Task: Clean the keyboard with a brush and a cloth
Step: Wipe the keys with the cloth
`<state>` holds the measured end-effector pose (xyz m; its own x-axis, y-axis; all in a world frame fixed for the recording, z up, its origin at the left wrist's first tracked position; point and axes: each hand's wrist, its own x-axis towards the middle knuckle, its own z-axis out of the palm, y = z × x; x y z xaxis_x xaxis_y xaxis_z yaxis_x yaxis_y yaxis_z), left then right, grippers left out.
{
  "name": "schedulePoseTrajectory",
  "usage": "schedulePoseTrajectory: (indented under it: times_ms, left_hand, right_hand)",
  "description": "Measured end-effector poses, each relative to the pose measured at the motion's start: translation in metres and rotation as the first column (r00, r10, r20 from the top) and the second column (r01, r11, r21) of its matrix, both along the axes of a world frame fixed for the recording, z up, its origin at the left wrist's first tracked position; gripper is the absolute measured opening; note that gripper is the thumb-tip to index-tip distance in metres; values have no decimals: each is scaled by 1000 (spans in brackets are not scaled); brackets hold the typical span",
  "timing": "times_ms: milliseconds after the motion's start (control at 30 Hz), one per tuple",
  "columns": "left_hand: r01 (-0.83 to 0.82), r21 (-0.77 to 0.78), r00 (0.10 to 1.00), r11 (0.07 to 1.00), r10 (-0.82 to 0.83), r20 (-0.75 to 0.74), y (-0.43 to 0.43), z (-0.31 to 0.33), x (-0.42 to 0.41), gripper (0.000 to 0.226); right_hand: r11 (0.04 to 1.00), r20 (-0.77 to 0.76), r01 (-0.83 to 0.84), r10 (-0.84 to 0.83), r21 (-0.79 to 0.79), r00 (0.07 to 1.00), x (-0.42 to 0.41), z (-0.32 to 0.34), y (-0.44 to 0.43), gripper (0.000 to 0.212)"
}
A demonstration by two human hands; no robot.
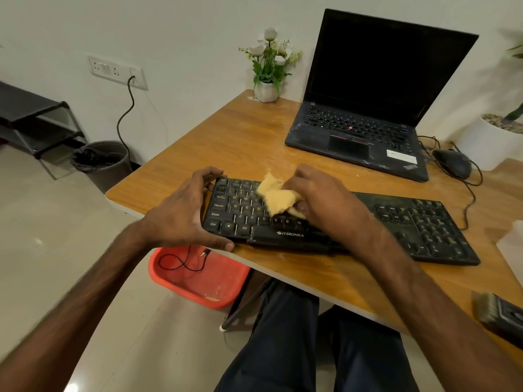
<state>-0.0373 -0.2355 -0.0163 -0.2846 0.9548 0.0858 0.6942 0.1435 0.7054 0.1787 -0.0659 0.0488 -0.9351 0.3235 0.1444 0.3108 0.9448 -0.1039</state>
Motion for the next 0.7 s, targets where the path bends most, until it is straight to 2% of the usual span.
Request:
schedulePoseTrajectory:
  times_ms: [133,233,367,567,633,700]
  left_hand:
    - [-2,-2,1000,1000,2,-15,1,-2,-1,137]
    - [7,0,1000,1000,-7,5,0,-3,-2,135]
    - [1,-4,1000,1000,-1,27,2,-2,-2,134]
    - [20,6,1000,1000,-20,20,1,-4,-4,133]
    - [27,9,999,1000,-27,29,1,-5,-6,134]
    - [32,10,999,999,-32,34,2,-5,-7,135]
  right_hand:
    - [985,31,-163,165,-55,986,0,-7,-37,44]
    - [994,69,-106,106,-4,992,2,-3,-23,45]
    - [1000,40,26,-25,-3,999,1,3,-5,42]
    - [999,60,-36,37,-27,997,1,-2,-29,46]
    - [999,57,-4,2,41,998,4,-3,-21,46]
    - [985,15,106,-109,138,994,2,-4,-6,39]
